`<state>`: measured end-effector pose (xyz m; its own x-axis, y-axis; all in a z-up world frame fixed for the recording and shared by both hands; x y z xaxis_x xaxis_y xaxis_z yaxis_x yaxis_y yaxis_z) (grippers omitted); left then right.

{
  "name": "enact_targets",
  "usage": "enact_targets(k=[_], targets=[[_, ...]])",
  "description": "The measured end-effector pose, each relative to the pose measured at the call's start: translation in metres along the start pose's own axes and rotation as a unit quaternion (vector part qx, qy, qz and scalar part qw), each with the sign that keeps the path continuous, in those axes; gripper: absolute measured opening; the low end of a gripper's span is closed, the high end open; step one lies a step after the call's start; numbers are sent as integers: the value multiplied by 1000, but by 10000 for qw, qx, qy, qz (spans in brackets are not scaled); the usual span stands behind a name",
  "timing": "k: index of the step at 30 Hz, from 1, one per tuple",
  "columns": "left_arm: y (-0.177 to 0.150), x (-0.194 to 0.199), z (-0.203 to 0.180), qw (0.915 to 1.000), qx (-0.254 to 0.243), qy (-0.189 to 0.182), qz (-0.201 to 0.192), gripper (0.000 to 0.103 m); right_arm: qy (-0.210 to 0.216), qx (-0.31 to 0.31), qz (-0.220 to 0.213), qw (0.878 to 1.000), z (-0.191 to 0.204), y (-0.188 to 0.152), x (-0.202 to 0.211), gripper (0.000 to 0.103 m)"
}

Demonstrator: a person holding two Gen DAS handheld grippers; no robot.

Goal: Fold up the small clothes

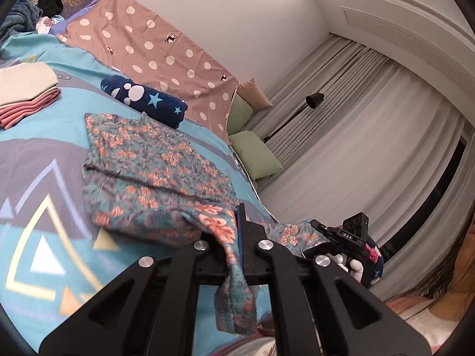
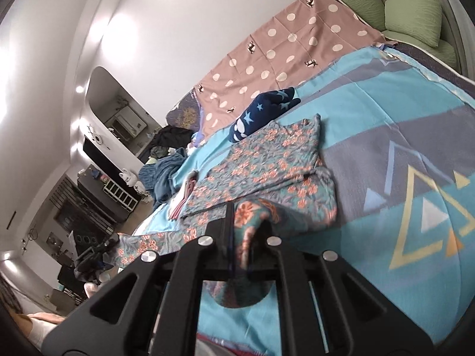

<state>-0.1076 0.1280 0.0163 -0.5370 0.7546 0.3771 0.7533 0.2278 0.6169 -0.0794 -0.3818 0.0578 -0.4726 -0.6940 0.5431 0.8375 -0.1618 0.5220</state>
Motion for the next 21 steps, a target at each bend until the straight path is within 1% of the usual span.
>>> enact_targets(k=[4, 7, 11, 16, 21], targets=[[26, -13, 4, 10000, -22, 53, 39, 2, -27, 168, -32, 9998, 3, 27, -12, 8], [51, -19, 5, 9999, -98, 87, -20, 2, -132, 335, -47, 9993, 7, 52, -24, 9], [82, -27, 10, 9996, -138, 194, -118, 2, -260, 399, -31, 9989, 5, 87, -43, 9], [123, -42, 23, 9991, -110, 376, -144, 2, -396, 450, 36, 9982, -2, 133, -75, 9], [165, -69, 50, 9985, -2, 553, -58, 2, -510, 518, 211, 9971, -12, 175, -118, 10]])
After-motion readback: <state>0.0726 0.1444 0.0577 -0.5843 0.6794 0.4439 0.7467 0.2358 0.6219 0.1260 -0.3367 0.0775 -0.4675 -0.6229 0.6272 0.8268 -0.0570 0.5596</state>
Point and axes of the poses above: each gripper's, at about its wrist camera, not at the fingertips, and x roughly against the way its jaws point, z to its left, y to its top, the point moved 1 cm from there along -x, roughly the way its jaws point, and after that the axes turned 11 degrees about z, right-handed, at the moved point
